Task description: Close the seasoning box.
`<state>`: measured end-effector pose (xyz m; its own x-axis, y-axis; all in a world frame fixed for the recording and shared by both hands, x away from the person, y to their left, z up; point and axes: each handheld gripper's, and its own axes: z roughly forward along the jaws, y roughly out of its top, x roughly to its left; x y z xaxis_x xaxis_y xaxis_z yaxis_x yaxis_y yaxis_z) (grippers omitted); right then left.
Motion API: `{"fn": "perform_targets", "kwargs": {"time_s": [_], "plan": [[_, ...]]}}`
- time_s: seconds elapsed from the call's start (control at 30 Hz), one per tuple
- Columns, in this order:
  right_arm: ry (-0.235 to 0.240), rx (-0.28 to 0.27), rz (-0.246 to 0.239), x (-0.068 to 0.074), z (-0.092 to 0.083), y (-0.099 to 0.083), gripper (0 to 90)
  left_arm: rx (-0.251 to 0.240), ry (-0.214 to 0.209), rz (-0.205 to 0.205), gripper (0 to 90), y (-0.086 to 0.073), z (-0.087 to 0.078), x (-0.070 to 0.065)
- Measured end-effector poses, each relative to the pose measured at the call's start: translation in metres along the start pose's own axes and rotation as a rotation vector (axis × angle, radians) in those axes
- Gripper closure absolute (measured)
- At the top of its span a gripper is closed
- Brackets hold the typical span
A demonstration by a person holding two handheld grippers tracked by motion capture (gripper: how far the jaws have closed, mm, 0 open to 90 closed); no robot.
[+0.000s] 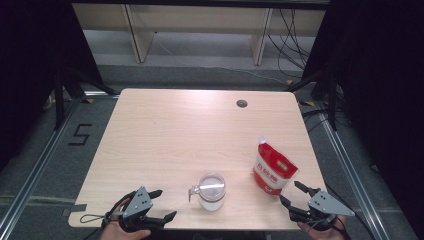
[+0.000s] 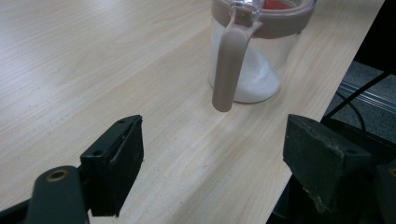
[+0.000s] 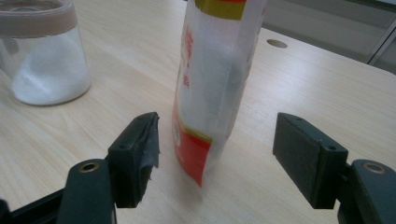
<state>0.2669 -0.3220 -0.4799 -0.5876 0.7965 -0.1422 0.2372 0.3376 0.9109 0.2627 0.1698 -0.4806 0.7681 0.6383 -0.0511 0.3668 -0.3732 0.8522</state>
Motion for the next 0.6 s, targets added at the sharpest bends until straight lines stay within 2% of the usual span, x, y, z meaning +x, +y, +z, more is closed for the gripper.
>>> {"fn": "perform_targets", "kwargs": {"time_s": [0.03,0.1,0.17,0.2,0.23,0.33,0.37,0.4,0.43,0.5,0.57,0.6], "plan": [[0.000,0.002,-0.002,-0.0002,-0.0003,0.0000,32.4,-0.001,0.000,0.000,20.1,-0.0003,-0.0002,0.0000],[0.003,0.016,-0.005,-0.0002,-0.0007,-0.0002,32.2,0.028,0.009,0.034,19.9,-0.0005,-0.0023,0.0026],[0.007,0.011,0.003,0.0007,-0.0001,-0.0002,32.2,0.016,0.009,0.016,19.9,-0.0012,-0.0020,0.0012],[0.010,0.013,0.003,0.0008,0.0000,-0.0001,32.1,0.014,0.009,0.015,19.9,-0.0013,-0.0019,0.0013],[0.014,0.019,0.024,0.0022,0.0000,-0.0001,32.1,0.015,0.005,0.016,19.9,-0.0014,-0.0018,0.0015],[0.001,0.025,0.043,0.0041,-0.0004,-0.0006,31.9,0.014,-0.001,0.013,19.9,-0.0016,-0.0017,0.0009],[-0.001,0.013,0.022,0.0024,0.0004,-0.0006,31.9,0.016,0.000,0.015,20.0,-0.0017,-0.0017,0.0009],[0.004,0.026,0.037,0.0037,-0.0004,-0.0005,31.9,0.016,-0.001,0.015,20.1,-0.0018,-0.0016,0.0009],[0.013,0.021,0.021,0.0027,0.0003,-0.0002,31.9,0.016,-0.001,0.016,20.2,-0.0019,-0.0015,0.0009],[0.011,0.026,0.035,0.0040,-0.0004,0.0002,31.9,0.015,0.000,0.018,20.4,-0.0020,-0.0016,0.0007],[0.016,0.020,0.007,0.0021,0.0003,0.0001,31.7,0.017,0.003,0.023,20.5,-0.0019,-0.0021,0.0014],[0.013,0.020,0.014,0.0026,0.0004,0.0004,31.7,0.017,0.003,0.028,20.4,-0.0019,-0.0022,0.0018]]}}
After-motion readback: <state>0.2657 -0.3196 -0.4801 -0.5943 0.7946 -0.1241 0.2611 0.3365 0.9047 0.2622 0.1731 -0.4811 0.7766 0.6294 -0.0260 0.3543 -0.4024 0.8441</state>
